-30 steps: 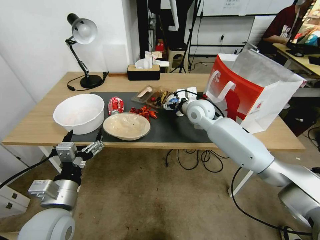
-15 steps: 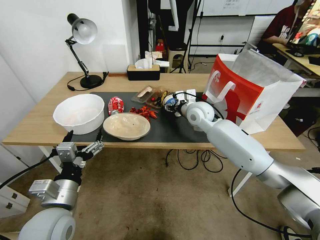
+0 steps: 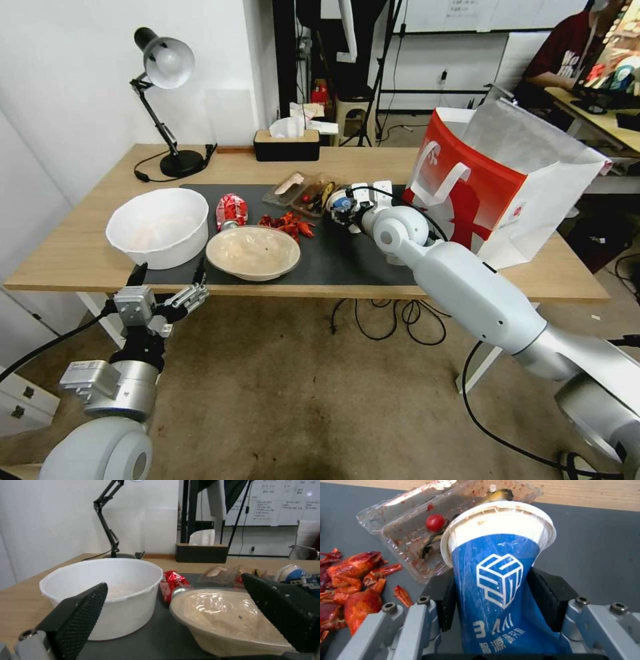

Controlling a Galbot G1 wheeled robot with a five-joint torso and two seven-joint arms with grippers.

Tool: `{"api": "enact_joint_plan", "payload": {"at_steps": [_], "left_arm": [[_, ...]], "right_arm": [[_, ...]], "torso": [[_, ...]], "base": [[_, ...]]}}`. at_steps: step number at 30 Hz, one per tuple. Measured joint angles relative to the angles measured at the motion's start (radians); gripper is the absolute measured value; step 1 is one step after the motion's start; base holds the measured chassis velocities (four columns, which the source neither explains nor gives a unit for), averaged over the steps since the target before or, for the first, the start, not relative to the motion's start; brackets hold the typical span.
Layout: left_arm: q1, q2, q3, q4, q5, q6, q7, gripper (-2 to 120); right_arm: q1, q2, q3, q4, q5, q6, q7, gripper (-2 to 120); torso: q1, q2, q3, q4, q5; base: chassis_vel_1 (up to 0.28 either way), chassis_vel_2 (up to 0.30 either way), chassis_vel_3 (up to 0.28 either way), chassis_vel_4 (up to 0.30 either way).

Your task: Pick up the trash from the table and place it into the takeout bag.

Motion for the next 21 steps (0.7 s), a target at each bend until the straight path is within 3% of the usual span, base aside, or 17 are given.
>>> {"api": "enact_joint_plan", "payload": {"at_steps": [21], "left_arm": [[0.002, 0.0, 0.005, -0.004, 0.005, 0.002, -0.001, 100]], "right_arm": [[-0.017, -0.044, 0.016, 0.121, -0.017, 0.021, -0.008, 46]], "torso": [[0.0, 0.0, 0.0, -0.0001, 0.0]], "base": [[0.0, 0.0, 0.0, 0.0]]}}
